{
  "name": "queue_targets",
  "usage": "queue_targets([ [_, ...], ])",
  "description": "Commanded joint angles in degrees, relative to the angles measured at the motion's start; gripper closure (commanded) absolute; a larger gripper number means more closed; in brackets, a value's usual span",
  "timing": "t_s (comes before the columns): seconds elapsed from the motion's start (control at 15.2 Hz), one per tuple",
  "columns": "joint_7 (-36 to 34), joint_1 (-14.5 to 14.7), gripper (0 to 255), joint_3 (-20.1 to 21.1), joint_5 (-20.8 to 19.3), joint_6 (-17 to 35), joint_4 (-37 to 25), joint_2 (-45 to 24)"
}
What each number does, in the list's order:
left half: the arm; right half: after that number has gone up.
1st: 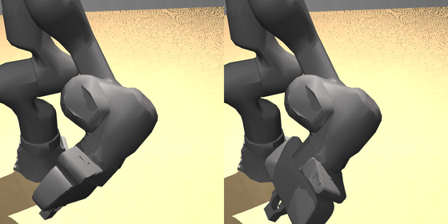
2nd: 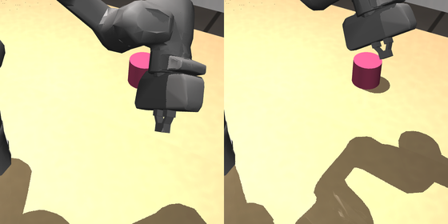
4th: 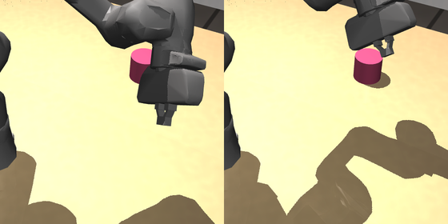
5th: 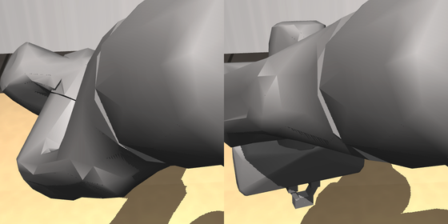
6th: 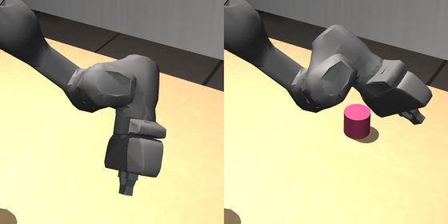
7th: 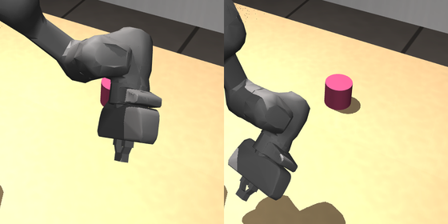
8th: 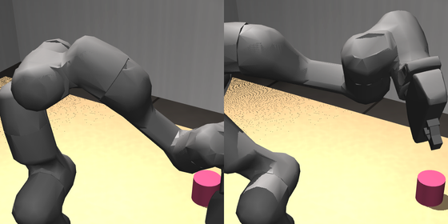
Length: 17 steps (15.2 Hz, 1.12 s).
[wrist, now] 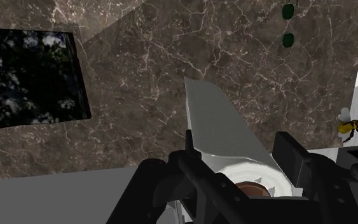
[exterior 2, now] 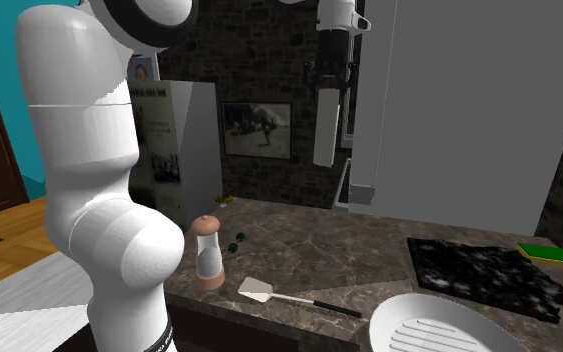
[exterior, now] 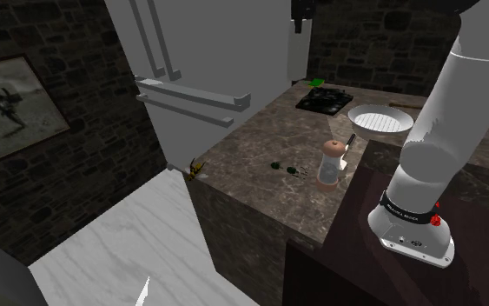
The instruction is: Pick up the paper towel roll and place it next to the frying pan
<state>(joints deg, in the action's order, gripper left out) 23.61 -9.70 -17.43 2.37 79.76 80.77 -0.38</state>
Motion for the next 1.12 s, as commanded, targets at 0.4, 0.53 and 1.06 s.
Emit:
queue_targets([
  [0.4,7.4,-3.5,255,-3.7,-4.0,4.3,14.6,10.7],
  [0.53,9.4,-4.5,255,-4.8,-5.0,5.1,17.3,12.7],
  [1.06,18.2,-8.6,255,-10.3,-9.1,7.5,24.9,18.7],
])
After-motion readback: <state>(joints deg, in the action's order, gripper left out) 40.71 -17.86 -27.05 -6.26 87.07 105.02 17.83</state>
